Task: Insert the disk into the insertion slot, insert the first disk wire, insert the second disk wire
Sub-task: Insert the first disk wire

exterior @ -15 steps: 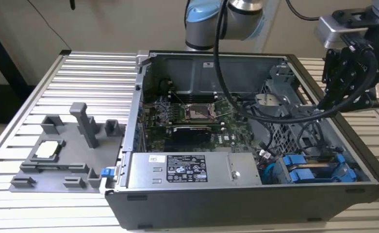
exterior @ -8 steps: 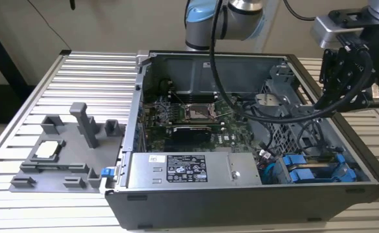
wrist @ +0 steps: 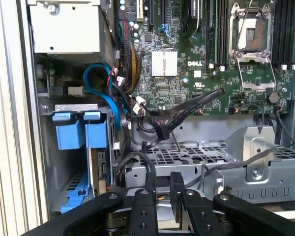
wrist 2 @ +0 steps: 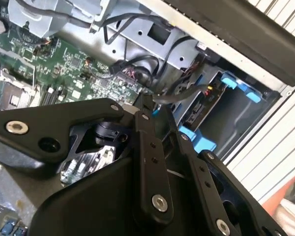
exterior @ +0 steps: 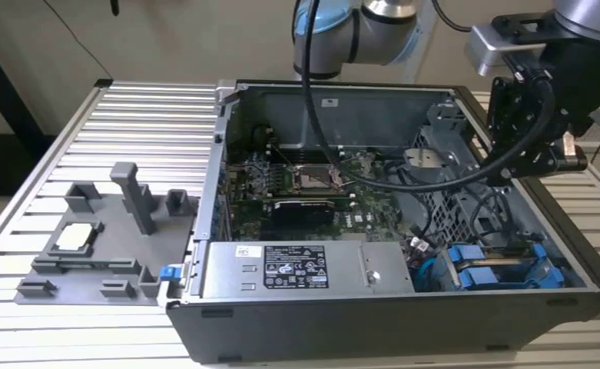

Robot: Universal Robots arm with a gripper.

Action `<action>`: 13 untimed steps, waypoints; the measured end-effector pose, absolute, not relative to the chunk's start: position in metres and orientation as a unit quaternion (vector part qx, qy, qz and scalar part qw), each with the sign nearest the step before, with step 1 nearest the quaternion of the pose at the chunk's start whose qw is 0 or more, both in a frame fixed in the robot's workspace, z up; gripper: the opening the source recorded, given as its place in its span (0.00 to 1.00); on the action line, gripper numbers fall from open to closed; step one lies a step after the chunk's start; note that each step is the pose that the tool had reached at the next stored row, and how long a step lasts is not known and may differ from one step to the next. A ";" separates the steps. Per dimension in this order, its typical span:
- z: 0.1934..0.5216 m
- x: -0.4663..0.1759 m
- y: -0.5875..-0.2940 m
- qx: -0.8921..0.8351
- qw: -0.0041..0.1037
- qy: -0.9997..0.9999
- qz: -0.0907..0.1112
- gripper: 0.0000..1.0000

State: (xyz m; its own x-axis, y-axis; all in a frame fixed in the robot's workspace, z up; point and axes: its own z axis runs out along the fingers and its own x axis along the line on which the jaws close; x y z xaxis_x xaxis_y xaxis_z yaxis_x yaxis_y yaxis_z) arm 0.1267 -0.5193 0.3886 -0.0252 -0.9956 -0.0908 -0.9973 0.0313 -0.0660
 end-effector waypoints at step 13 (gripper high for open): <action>0.387 0.099 -0.519 -0.708 0.057 0.703 0.008 0.27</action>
State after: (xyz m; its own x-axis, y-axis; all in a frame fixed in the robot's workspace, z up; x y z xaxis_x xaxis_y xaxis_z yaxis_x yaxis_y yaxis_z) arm 0.0985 -0.5193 0.3875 0.0101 -0.9958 -0.0907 -0.9976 -0.0038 -0.0693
